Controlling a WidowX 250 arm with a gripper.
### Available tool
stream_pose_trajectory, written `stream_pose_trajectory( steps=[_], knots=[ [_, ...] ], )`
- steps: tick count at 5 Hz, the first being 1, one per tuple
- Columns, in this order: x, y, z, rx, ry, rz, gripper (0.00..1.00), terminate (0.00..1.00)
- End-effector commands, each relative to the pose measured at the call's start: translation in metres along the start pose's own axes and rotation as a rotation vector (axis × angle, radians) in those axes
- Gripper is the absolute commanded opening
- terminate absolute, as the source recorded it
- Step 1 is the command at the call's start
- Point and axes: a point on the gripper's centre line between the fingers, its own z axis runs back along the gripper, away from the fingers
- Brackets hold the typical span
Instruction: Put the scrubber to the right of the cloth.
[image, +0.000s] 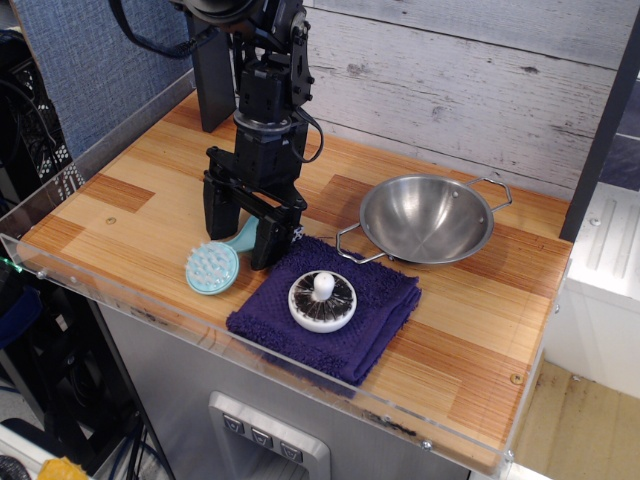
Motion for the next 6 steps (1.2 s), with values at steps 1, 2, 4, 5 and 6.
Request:
stream_pose_trajectory(
  steps=[1, 2, 4, 5, 6],
  knots=[
    [-0.009, 0.004, 0.001, 0.001, -0.020, 0.035, 0.00, 0.00],
    [-0.010, 0.004, 0.004, 0.001, -0.028, 0.042, 0.00, 0.00],
    [-0.025, 0.013, 0.038, -0.002, -0.082, 0.140, 0.00, 0.00],
    [-0.041, 0.013, 0.084, 0.042, -0.259, 0.339, 0.00, 0.00],
    [-0.038, -0.034, 0.136, 0.056, -0.361, 0.328, 0.00, 0.00]
  ],
)
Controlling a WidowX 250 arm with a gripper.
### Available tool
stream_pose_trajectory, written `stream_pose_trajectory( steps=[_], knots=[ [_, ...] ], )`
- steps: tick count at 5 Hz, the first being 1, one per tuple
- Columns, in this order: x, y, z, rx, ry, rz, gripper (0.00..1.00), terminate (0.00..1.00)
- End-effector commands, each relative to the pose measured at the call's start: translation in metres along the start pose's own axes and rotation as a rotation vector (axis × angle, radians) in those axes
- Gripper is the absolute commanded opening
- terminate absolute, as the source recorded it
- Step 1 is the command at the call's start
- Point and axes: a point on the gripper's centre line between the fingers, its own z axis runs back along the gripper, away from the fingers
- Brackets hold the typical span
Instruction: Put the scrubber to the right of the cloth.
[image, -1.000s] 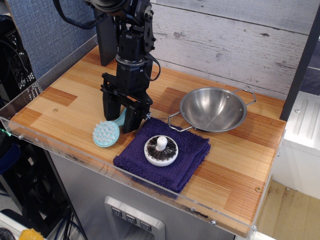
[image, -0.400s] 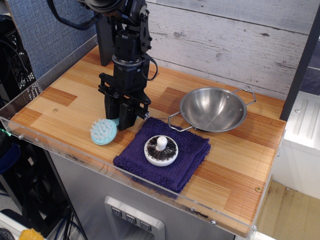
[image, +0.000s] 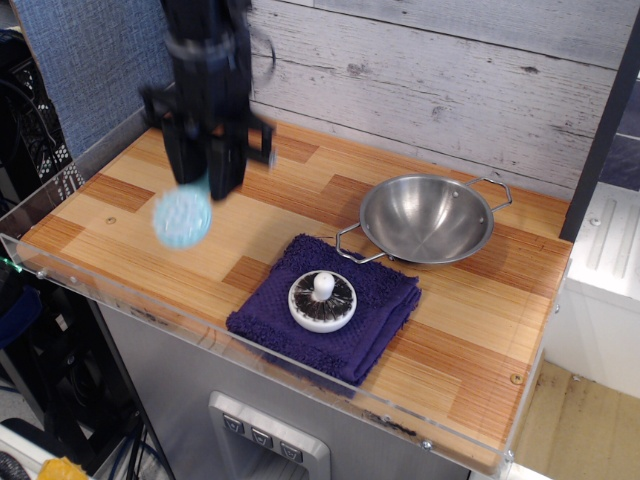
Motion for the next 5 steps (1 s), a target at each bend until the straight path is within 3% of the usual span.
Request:
stream_pose_trajectory(
  steps=[1, 2, 3, 4, 5],
  knots=[
    [-0.008, -0.086, 0.116, -0.062, -0.153, -0.101, 0.00, 0.00],
    [-0.020, -0.134, 0.111, -0.083, -0.180, -0.110, 0.00, 0.00],
    [-0.028, -0.186, 0.105, -0.018, -0.198, -0.067, 0.00, 0.00],
    [-0.036, -0.208, 0.087, 0.014, -0.158, -0.002, 0.00, 0.00],
    [-0.048, -0.206, 0.059, 0.057, -0.085, 0.041, 0.00, 0.00]
  ],
)
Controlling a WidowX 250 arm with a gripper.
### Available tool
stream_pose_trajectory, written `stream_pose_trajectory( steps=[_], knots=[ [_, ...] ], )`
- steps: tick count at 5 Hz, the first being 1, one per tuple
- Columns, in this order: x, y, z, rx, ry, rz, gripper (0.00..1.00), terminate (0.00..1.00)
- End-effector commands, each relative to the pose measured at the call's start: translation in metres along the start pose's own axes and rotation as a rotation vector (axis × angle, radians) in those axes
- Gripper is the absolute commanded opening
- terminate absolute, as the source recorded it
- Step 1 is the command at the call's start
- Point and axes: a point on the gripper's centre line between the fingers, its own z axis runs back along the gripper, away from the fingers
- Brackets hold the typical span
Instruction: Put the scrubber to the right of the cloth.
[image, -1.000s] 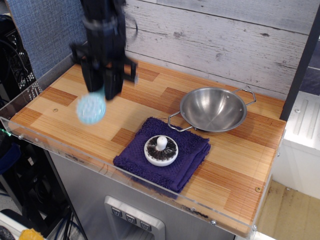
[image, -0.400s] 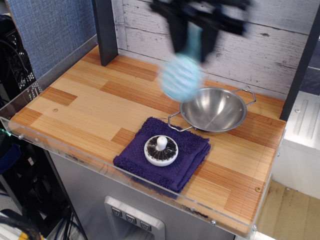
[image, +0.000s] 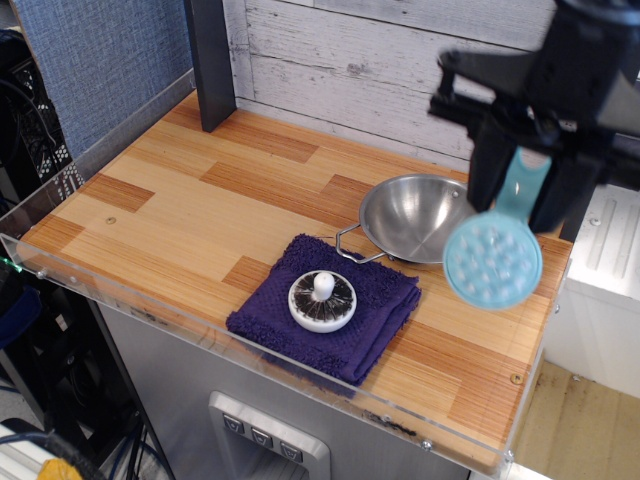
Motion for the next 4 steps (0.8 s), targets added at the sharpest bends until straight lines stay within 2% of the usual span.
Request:
stream_pose_trajectory(
  steps=[1, 2, 3, 4],
  knots=[
    [-0.026, 0.005, -0.047, -0.011, 0.089, 0.017, 0.00, 0.00],
    [-0.027, 0.016, -0.067, -0.038, 0.131, -0.014, 0.00, 0.00],
    [-0.024, 0.022, -0.084, -0.084, 0.144, -0.079, 0.00, 0.00],
    [-0.017, 0.022, -0.095, -0.102, 0.129, -0.129, 0.00, 0.00]
  ],
)
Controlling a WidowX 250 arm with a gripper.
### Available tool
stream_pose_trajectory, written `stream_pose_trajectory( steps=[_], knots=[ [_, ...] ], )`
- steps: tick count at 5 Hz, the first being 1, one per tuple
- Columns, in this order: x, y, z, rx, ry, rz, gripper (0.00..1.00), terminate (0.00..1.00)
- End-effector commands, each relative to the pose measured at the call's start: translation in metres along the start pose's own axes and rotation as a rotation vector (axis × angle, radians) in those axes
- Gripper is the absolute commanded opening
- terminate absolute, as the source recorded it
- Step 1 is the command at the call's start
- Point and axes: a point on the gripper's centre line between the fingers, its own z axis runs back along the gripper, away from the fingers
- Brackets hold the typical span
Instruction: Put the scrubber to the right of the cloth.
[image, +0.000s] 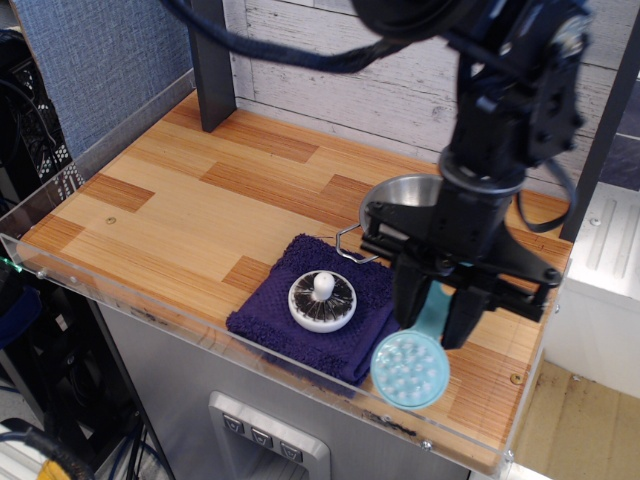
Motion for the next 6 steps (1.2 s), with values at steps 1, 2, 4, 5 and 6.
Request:
stream_pose_trajectory(
  steps=[1, 2, 4, 5, 6],
  knots=[
    [0.017, -0.010, -0.009, 0.020, -0.033, -0.075, 0.00, 0.00],
    [0.020, -0.015, -0.013, 0.031, -0.013, -0.081, 0.00, 0.00],
    [0.020, -0.019, -0.016, 0.022, 0.022, -0.054, 1.00, 0.00],
    [0.021, -0.020, -0.015, 0.014, 0.026, -0.057, 1.00, 0.00],
    [0.020, -0.014, 0.013, 0.047, -0.037, -0.073, 1.00, 0.00]
  ],
)
